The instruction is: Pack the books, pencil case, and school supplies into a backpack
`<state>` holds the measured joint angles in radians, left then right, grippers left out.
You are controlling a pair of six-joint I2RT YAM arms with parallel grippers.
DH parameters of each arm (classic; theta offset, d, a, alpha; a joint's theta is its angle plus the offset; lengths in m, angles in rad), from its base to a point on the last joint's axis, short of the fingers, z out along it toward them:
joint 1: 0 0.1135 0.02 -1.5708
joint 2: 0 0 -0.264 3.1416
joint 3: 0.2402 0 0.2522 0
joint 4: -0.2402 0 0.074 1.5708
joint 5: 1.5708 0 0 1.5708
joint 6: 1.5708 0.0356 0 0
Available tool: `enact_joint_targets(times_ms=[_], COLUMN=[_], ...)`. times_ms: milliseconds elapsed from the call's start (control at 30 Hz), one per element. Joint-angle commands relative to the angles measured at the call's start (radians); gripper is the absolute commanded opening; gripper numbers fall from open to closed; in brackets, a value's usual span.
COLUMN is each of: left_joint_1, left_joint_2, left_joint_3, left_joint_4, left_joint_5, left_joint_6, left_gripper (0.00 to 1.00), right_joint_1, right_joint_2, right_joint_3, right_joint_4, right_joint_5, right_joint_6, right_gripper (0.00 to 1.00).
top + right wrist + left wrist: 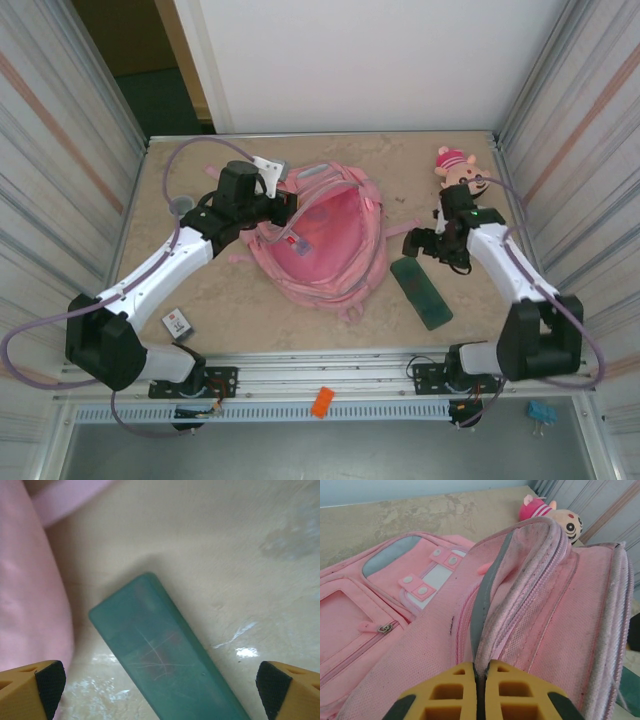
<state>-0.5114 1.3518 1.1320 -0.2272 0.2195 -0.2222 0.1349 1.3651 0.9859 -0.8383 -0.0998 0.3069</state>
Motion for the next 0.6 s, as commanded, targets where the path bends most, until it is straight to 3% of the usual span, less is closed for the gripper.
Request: enact_joint_targets(times_ms=[0, 367, 567], left_joint_1=[0.014, 0.013, 0.013], left_joint_2=[-0.057, -0.046, -0.055], left_joint_3=[0.012, 0.023, 0.033], left_joint_4=[0.07, 0.062, 0.043], left_joint_5=[-0.023, -0.02, -0.031], left_joint_6=[0.005, 0.003, 0.012], left_gripper=[0.0, 0.0, 0.0], right_joint_1=[0.057, 0.075, -0.018], right_joint_2=[0.07, 0.296, 0.284], right_joint_3=[0.028, 0.044, 0.072], right_joint_4=[-0.055, -0.017, 0.0], right_joint_5=[0.011, 0.047, 0.054], right_joint_6=[-0.054, -0.028, 0.024], right_gripper=[0.99, 0.99, 0.99])
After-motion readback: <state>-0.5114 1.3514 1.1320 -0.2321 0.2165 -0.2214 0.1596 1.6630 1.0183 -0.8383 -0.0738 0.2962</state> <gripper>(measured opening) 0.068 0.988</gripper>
